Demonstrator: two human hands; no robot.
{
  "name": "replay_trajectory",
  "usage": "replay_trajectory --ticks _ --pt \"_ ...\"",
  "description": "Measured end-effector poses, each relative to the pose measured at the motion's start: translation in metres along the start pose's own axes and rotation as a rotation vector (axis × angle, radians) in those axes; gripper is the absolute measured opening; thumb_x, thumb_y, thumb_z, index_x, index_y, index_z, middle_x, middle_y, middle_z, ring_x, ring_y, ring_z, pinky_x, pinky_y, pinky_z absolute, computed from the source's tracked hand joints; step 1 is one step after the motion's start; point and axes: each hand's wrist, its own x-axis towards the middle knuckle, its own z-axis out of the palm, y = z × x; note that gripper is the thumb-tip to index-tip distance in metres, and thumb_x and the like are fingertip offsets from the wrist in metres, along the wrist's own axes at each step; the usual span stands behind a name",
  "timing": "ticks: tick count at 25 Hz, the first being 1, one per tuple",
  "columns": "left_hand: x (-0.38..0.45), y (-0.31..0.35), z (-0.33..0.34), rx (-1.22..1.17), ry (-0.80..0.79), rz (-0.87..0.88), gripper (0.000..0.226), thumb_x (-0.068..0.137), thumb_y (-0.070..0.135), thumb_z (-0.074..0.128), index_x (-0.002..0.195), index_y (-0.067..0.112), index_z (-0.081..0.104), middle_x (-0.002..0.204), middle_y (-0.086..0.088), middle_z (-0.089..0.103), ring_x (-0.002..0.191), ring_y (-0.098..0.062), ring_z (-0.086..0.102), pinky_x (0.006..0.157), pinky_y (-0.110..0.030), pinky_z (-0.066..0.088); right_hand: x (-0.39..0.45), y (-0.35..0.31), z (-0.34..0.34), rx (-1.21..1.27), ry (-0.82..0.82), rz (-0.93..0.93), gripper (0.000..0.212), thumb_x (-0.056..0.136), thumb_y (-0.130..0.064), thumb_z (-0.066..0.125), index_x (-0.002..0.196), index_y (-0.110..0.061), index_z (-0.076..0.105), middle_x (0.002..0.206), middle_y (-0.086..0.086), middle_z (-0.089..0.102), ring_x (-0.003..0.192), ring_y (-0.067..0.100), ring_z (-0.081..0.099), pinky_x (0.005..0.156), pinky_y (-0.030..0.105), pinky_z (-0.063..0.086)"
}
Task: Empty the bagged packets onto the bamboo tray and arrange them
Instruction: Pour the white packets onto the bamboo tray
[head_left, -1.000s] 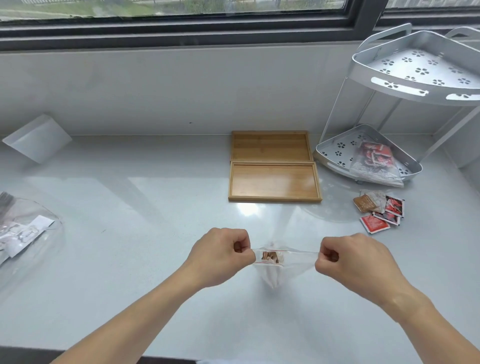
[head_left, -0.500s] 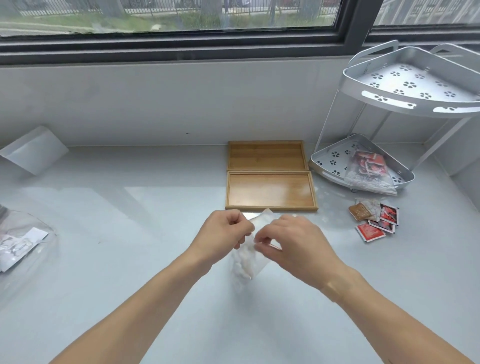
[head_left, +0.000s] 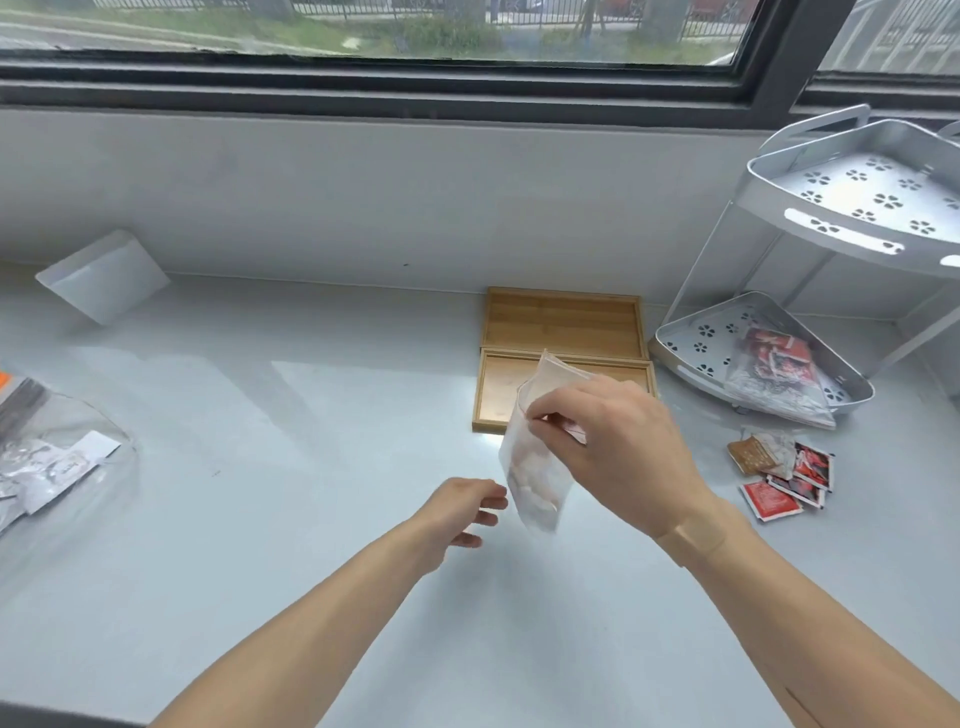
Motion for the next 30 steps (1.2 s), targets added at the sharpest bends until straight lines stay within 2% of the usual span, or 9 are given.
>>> replay_trajectory --ticks 2,4,6,8,13,16,20,26,30 --pt "0.010 -0.004 0.006 -0.156 -0.137 0.003 0.034 0.093 0.032 0.051 0.111 0.013 0.073 0.116 -0.001 0.073 0.105 -0.022 0.067 0.078 -0.031 0.050 0.003 0.005 -0.007 0.059 0.016 0.030 0.005 0.082 -0.025 0.069 0.082 -0.024 0.073 0.071 -0.012 0.069 0.068 0.016 0.063 0.060 0.030 0.049" --pt "0.016 -0.004 0.008 -0.301 -0.241 0.008 0.030 0.096 0.027 0.049 0.106 0.014 0.073 0.108 -0.003 0.073 0.096 -0.019 0.066 0.079 -0.032 0.047 0.004 0.012 -0.009 0.087 0.014 0.053 0.003 0.082 -0.024 0.070 0.084 -0.024 0.073 0.072 -0.013 0.068 0.070 0.013 0.062 0.063 0.030 0.048" --pt "0.020 -0.003 0.006 -0.362 -0.232 0.030 0.024 0.098 0.023 0.050 0.099 0.017 0.073 0.102 -0.002 0.072 0.090 -0.017 0.064 0.076 -0.031 0.044 0.005 0.023 -0.010 0.090 0.019 0.078 0.003 0.083 -0.024 0.070 0.084 -0.023 0.072 0.072 -0.012 0.067 0.070 0.014 0.062 0.064 0.031 0.049" --pt "0.025 0.000 -0.001 -0.367 -0.130 0.055 0.020 0.099 0.022 0.052 0.095 0.017 0.072 0.097 -0.001 0.072 0.085 -0.014 0.065 0.071 -0.028 0.043 0.007 0.038 -0.011 0.096 0.009 0.146 0.001 0.084 -0.023 0.071 0.085 -0.022 0.071 0.073 -0.010 0.068 0.072 0.017 0.063 0.067 0.037 0.052" --pt "0.037 0.028 -0.029 -0.412 0.308 0.170 0.011 0.093 0.022 0.066 0.091 0.012 0.070 0.079 0.002 0.071 0.070 -0.011 0.064 0.061 -0.024 0.043 0.014 0.081 0.007 0.169 -0.044 0.439 0.002 0.084 -0.022 0.072 0.085 -0.023 0.071 0.076 -0.012 0.068 0.077 0.013 0.064 0.077 0.040 0.054" --pt "0.047 0.056 -0.045 -0.322 0.420 0.242 0.010 0.091 0.021 0.069 0.087 0.011 0.069 0.074 0.002 0.069 0.064 -0.010 0.061 0.056 -0.023 0.047 0.019 0.110 0.030 0.249 -0.106 0.629 0.002 0.083 -0.027 0.072 0.081 -0.026 0.072 0.075 -0.013 0.070 0.079 0.012 0.067 0.079 0.038 0.055" --pt "0.065 0.092 -0.053 -0.141 0.448 0.287 0.013 0.092 0.018 0.068 0.081 0.011 0.067 0.072 0.001 0.067 0.064 -0.012 0.059 0.056 -0.024 0.049 0.019 0.141 0.068 0.246 -0.217 0.743 0.008 0.083 -0.027 0.071 0.076 -0.030 0.067 0.076 -0.010 0.070 0.083 0.015 0.067 0.077 0.033 0.051" --pt "0.095 0.133 -0.057 0.079 0.459 0.331 0.019 0.089 0.019 0.072 0.073 0.013 0.064 0.070 -0.004 0.065 0.059 -0.015 0.056 0.059 -0.028 0.049 0.018 0.168 0.111 0.476 -0.207 0.970 0.004 0.085 -0.017 0.069 0.085 -0.016 0.072 0.086 0.003 0.073 0.087 0.018 0.063 0.073 0.026 0.041" --pt "0.105 0.150 -0.055 0.194 0.474 0.357 0.019 0.088 0.018 0.073 0.071 0.013 0.065 0.071 -0.006 0.065 0.061 -0.017 0.057 0.057 -0.028 0.049 0.017 0.174 0.128 0.562 -0.206 1.041 0.008 0.085 -0.015 0.068 0.079 -0.020 0.068 0.077 0.000 0.070 0.079 0.017 0.061 0.072 0.026 0.043"
